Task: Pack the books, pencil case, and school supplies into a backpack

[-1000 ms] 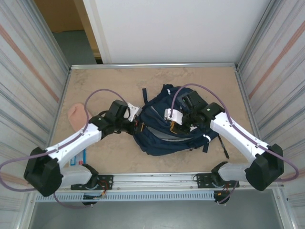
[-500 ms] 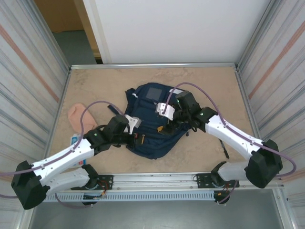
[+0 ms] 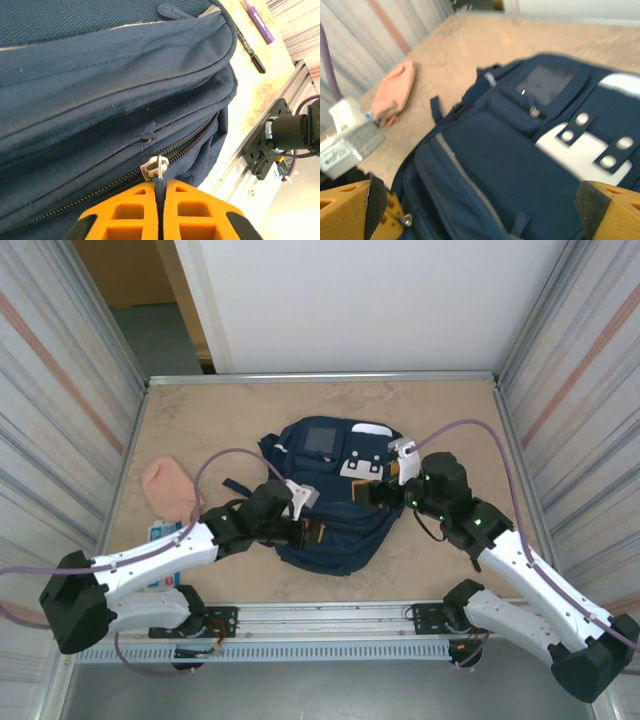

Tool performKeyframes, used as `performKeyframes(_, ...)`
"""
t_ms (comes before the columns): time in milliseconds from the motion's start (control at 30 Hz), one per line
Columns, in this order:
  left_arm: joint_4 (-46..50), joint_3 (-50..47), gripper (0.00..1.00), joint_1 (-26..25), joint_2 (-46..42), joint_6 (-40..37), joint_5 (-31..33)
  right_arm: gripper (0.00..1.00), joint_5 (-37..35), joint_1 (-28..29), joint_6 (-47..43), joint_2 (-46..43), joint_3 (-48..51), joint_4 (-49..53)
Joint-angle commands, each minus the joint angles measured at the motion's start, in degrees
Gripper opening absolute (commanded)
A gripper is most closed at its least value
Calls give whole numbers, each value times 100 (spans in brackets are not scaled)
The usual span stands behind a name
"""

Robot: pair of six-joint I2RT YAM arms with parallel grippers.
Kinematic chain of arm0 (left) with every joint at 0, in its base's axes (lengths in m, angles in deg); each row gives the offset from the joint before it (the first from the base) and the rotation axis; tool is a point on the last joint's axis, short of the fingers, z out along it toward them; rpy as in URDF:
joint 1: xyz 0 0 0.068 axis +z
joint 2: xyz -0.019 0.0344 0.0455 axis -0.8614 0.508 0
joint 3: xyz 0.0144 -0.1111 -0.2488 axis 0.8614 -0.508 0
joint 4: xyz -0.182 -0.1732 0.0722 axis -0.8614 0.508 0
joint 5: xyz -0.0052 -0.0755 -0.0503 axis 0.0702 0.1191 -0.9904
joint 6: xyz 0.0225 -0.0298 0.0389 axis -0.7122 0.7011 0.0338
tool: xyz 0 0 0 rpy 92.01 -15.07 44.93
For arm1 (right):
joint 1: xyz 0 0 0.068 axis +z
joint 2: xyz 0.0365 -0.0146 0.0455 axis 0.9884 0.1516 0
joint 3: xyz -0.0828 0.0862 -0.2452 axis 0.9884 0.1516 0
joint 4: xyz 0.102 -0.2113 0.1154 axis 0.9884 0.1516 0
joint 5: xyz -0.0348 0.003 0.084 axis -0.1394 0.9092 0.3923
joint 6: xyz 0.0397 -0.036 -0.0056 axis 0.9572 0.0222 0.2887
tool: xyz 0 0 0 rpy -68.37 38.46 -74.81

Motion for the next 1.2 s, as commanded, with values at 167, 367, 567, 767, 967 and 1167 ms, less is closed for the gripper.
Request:
performKeyframes(167,-829,339,0,-20,309,110,-235,78,555,681,-4404,-283,797,512)
performKeyframes(367,-795,261,0,-206,320,79,-309,67,411,969,-5132,731,250,766)
performKeyframes(567,-898,274,0,-249,246,95,-348,53,745,775,-5370,1811,-276,1000)
performKeyframes(767,-830,119,0,-233,-7,162,-93,18,833,860,-5836,1803,-234,1130)
performKeyframes(967,47,-136,0,436,-507,21,314,0,507,926,-6242,1114,30,1028)
performKeyframes(1167,847,-424,0,1081,-671,-77,1097,0,-1229,1342,-7181,882,405,1124)
